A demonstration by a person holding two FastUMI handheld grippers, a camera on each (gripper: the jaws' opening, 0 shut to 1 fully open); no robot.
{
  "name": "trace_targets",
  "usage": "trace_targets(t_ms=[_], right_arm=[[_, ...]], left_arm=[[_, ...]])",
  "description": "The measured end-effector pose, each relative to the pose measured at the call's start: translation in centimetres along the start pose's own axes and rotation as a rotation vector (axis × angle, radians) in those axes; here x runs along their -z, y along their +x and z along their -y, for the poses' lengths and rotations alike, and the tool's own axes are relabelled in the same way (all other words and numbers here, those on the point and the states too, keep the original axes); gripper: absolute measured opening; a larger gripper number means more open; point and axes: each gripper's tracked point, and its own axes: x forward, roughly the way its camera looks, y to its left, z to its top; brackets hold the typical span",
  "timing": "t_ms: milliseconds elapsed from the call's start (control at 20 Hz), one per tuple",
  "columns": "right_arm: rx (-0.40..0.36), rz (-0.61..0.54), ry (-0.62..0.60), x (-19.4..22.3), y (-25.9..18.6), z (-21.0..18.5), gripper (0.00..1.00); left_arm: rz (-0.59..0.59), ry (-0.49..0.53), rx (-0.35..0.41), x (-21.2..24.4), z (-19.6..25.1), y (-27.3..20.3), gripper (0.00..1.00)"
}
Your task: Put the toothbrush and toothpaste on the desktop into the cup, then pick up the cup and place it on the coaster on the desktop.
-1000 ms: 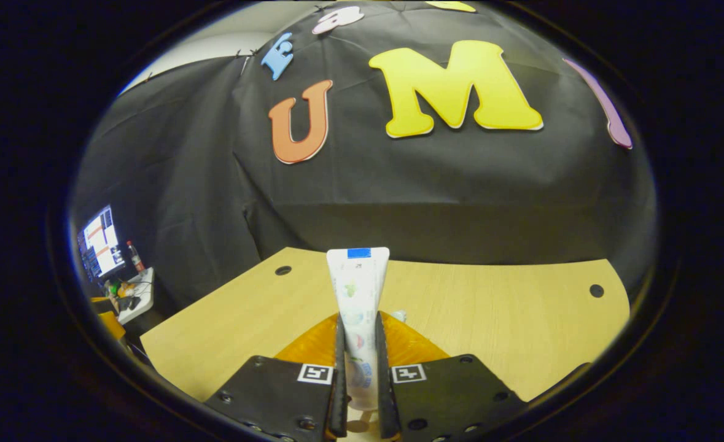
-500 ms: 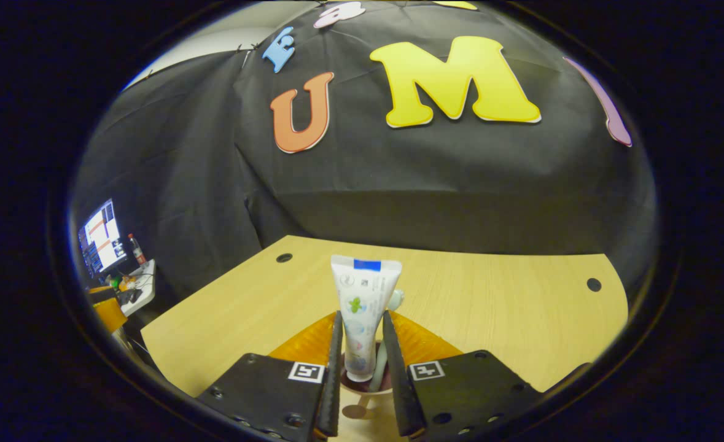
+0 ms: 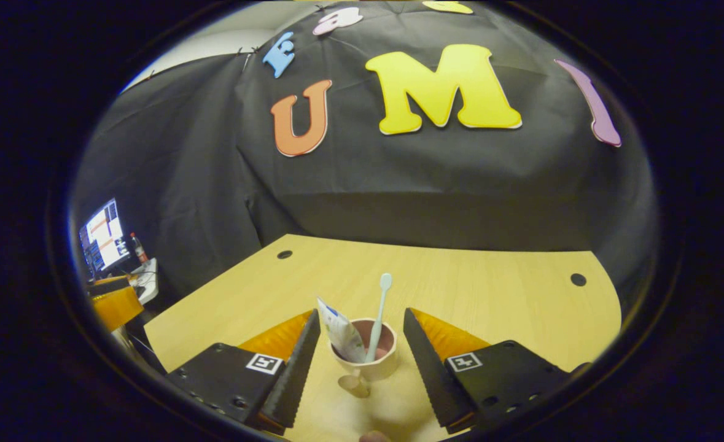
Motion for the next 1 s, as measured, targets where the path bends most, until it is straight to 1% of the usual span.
trace_targets(t_ms=[50,100,200,250,350,550,800,1000], right_arm=[[-0.001,0.011,-0.008,-0.4,-1.0,-0.1,0.84],[-0.002,0.021,-0.019,-0.8,-1.9,0.0,0.84],[0.004,0.042,-0.04,-1.5,-4.3,0.5,0.91],[0.008,0.053,-0.048,-1.9,-5.5,0.8,0.93],[0.017,0.069,-0.067,-2.1,-8.0,1.6,0.95],[0.048,0.086,-0.103,-1.9,-13.3,4.3,0.94],[0.144,0.079,-0.077,-0.6,-19.2,9.9,0.94],[0.246,0.067,-0.032,0.5,-22.8,14.9,0.94]], left_arm=[[0.0,-0.001,0.006,-0.1,0.5,-0.2,0.98],[-0.001,-0.003,0.01,-0.2,1.0,-0.4,0.98],[0.003,-0.003,0.029,-0.5,2.4,-0.8,0.99],[0.005,0.001,0.038,-0.6,3.3,-1.0,0.99],[0.003,0.011,0.062,-0.8,5.1,-1.4,0.98],[-0.041,0.04,0.115,-0.2,9.1,-1.7,0.98],[-0.198,0.034,0.181,2.8,14.5,-0.3,0.99],[-0.358,0.033,0.177,6.4,16.6,2.4,0.99]])
